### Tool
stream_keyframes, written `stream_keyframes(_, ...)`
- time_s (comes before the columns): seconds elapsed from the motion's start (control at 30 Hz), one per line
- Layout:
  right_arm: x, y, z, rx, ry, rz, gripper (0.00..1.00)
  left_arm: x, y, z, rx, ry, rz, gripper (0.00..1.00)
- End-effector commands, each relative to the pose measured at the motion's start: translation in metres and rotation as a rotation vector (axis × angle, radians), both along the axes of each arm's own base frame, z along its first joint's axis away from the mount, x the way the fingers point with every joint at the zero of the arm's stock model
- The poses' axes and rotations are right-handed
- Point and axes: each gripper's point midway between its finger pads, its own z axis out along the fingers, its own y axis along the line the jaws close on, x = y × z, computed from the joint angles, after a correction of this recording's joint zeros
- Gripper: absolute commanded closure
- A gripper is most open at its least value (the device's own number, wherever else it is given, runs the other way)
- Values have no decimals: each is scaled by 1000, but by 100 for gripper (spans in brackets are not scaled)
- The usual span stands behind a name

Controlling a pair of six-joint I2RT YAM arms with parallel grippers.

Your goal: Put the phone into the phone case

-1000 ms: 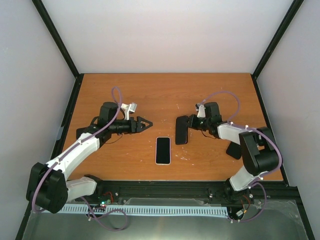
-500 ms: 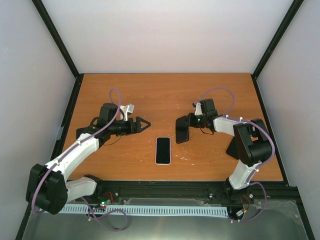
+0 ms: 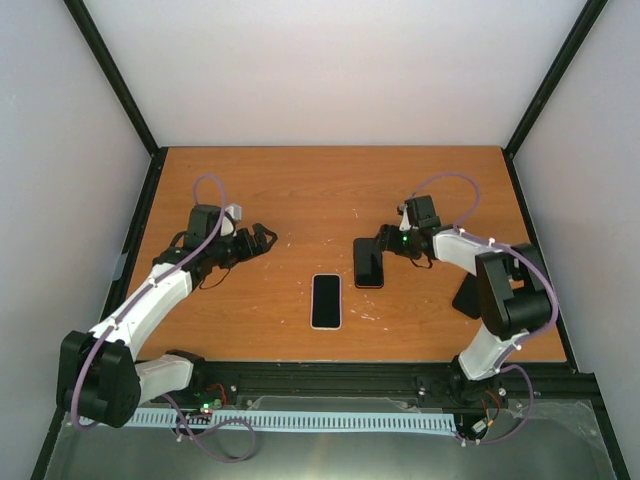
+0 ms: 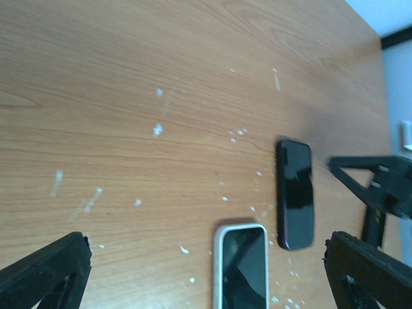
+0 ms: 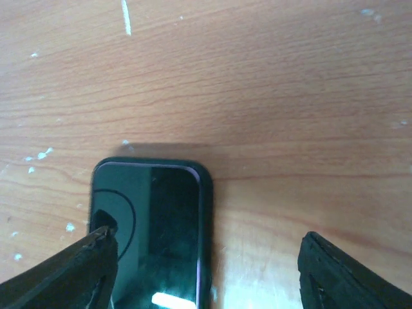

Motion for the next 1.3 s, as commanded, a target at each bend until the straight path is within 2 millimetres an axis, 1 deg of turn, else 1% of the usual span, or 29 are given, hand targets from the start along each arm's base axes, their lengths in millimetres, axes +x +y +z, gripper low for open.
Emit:
stream_keyframes(0.0, -7, -12, 46, 1, -36, -72, 18, 22, 36, 4, 116, -13, 187, 1)
stream_keyframes(0.07, -16, -16, 63, 10, -53, -91, 3, 26, 48, 3, 132, -11, 256, 1)
stream_keyframes(0.1, -20, -19, 69, 11, -60, -105, 0, 28, 56, 2, 145, -11, 300, 0)
stream_keyframes(0.17, -29, -20, 86, 32, -87, -114, 0, 32, 74, 1, 166, -11, 382, 0)
stream_keyframes(0.27, -41, -22, 100, 56, -103, -117, 0, 39, 106, -4, 166, 12, 492, 0)
stream_keyframes(0.43, -59, -15, 106, 135, -72, -112, 0, 48, 184, -18, 187, 74, 714, 1)
stream_keyframes(0.57, -66, -8, 115, 189, -91, -81, 0, 57, 245, -14, 297, 59, 857, 1)
stream_keyframes(0.63, -68, -6, 121, 205, -109, -71, 0, 61, 275, -15, 286, 82, 921, 0)
stream_keyframes(0.7, -70, -4, 126, 222, -127, -62, 0, 58, 303, -21, 280, 125, 1007, 0)
stream_keyframes(0.77, -70, -2, 131, 241, -145, -55, 0, 54, 325, -30, 287, 163, 1082, 0)
stream_keyframes(0.83, -70, 0, 133, 260, -153, -46, 0, 50, 341, -42, 297, 203, 1144, 0)
stream_keyframes(0.9, -70, 3, 133, 268, -147, -32, 0, 44, 355, -55, 303, 258, 1187, 1)
stream_keyframes(0.97, -70, 1, 131, 251, -122, -42, 0, 43, 360, -64, 321, 285, 1195, 1)
stream_keyframes(1.0, -70, -4, 127, 226, -98, -80, 0, 43, 360, -69, 327, 296, 1192, 0)
stream_keyframes(1.1, -71, -33, 112, 101, -36, -226, 0, 48, 356, -82, 303, 310, 1164, 1)
stream_keyframes(1.2, -69, -73, 101, -82, -48, -378, 0, 51, 346, -98, 238, 327, 1141, 1)
stream_keyframes(1.27, -70, -96, 94, -197, -49, -449, 0, 50, 342, -108, 207, 347, 1147, 0)
